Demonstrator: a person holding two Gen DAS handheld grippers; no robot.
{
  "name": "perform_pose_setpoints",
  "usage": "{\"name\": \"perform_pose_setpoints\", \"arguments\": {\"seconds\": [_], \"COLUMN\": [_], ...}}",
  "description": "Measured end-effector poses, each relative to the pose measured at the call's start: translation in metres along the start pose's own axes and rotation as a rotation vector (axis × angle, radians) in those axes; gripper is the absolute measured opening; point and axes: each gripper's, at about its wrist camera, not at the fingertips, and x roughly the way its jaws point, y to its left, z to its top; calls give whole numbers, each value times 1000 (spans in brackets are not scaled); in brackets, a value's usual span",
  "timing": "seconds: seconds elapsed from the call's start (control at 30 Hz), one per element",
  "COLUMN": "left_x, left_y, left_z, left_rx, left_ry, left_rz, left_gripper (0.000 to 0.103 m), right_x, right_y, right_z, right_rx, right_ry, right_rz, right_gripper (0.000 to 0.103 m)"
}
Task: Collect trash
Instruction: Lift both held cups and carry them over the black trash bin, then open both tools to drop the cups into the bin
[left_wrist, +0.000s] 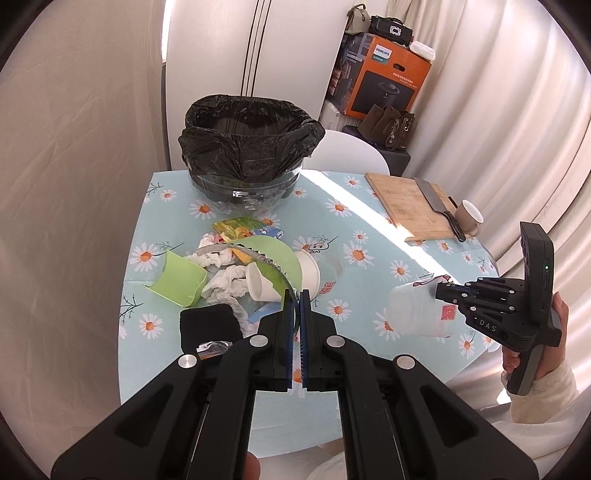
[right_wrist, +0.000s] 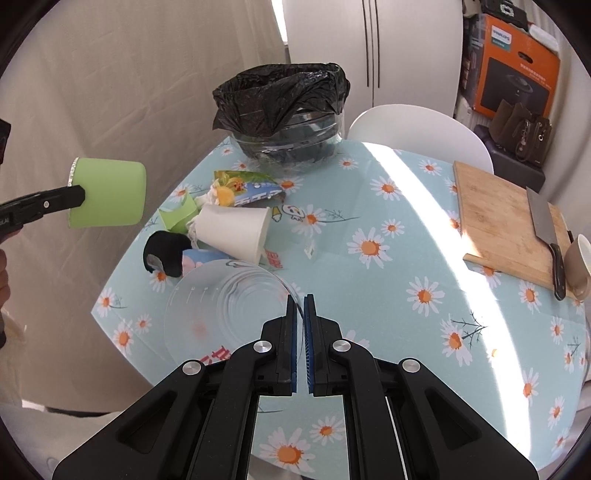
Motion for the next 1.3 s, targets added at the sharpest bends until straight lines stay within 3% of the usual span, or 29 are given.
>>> {"name": "perform_pose_setpoints", "arguments": {"seconds": [0.4, 0.63, 0.9, 1.3], "left_x": [-6, -6, 6, 61], "left_y": [43, 68, 88, 102], "left_z": [32, 66, 115, 186], "left_rx": [-26, 10, 94, 210], "left_ry": [-88, -125, -152, -137], "left_rz": [135, 142, 113, -21], "left_gripper": [3, 3, 3, 3], "right_x": [-38, -36, -26, 13], "right_y": [5, 18, 39, 39], "right_z": [61, 109, 163, 233], "right_rx": [-54, -61, -73, -22], "right_ry": [-127, -176, -207, -211], "right_rz": [-46, -69, -107, -170], "right_gripper": [4, 4, 4, 4]}}
